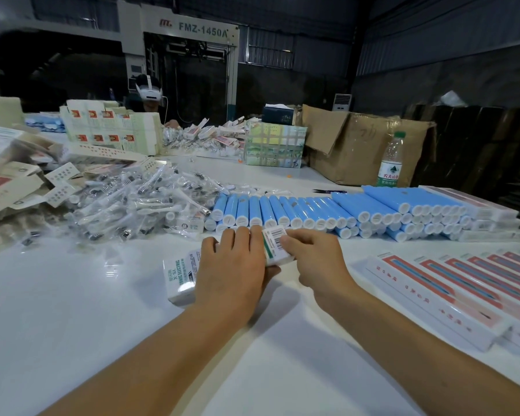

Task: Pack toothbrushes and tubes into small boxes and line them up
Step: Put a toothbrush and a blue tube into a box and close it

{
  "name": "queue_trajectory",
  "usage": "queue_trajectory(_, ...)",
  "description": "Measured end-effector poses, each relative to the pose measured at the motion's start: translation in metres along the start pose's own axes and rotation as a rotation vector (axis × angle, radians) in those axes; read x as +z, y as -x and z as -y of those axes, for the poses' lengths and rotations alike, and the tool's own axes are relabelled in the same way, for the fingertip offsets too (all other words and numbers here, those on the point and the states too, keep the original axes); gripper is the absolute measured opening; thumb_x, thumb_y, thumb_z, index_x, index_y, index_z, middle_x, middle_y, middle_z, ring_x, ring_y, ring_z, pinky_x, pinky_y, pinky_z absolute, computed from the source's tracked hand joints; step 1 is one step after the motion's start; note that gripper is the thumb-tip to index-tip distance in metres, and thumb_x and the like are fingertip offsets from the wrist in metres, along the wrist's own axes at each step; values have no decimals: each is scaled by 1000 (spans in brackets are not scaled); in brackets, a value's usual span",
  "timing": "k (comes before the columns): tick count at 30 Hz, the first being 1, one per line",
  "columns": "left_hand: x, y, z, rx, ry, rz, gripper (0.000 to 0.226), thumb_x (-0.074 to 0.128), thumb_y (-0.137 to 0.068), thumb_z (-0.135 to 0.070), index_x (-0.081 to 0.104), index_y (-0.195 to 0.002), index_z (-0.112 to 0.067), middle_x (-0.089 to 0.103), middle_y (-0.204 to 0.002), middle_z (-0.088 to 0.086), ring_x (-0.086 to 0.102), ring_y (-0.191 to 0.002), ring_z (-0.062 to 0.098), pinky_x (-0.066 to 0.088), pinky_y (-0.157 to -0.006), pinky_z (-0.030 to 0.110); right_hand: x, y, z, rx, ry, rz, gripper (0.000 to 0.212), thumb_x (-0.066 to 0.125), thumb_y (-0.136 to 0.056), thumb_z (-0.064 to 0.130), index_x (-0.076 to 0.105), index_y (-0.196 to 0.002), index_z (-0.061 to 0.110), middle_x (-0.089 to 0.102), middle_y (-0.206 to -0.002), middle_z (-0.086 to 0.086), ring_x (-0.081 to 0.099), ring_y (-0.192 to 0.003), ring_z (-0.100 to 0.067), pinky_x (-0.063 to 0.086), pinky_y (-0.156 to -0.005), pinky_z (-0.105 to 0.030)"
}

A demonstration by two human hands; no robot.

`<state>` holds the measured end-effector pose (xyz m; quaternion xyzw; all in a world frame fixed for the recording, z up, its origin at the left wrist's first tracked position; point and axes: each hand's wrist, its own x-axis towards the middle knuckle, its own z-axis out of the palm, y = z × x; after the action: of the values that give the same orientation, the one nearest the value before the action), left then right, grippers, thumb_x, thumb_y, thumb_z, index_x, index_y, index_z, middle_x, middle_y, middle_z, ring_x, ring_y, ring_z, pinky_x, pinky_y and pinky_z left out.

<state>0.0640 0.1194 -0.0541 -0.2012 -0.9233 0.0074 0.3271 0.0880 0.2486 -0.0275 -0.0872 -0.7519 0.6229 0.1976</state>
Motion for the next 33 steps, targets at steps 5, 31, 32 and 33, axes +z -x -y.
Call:
queue_trajectory(5,2,-2,-1,-25,37,3,69,23,-92,-64,16,-142,-17,40,-134,2,39,-117,22,31,-93,36,0,4,3,-48,102,17,40,61,-91,16,65,-55,32,66,-74,15,62,-72,-5,48,-48,-16)
queue_trajectory(31,-12,5,-13,12,-17,-49,38,76,-67,-27,67,-99,-8,62,-81,6,59,-72,23,47,-64,36,18,10,-16,-212,474,-51,46,33,-102,24,32,-147,15,46,-143,-1,44,-127,-13,27,-92,-16)
queue_trajectory(32,-13,5,-13,20,-10,-44,38,73,-70,-29,67,-101,-8,63,-83,6,60,-74,23,48,-64,37,18,12,-14,-205,433,-39,47,35,-102,26,31,-148,15,47,-142,1,44,-124,-9,28,-93,-16)
queue_trajectory(33,-14,5,-11,19,-3,-40,41,66,-75,-34,66,-106,-7,63,-87,6,60,-77,23,48,-67,38,17,14,-11,-171,354,-21,47,37,-101,29,35,-146,15,48,-139,3,45,-121,-7,31,-96,-18)
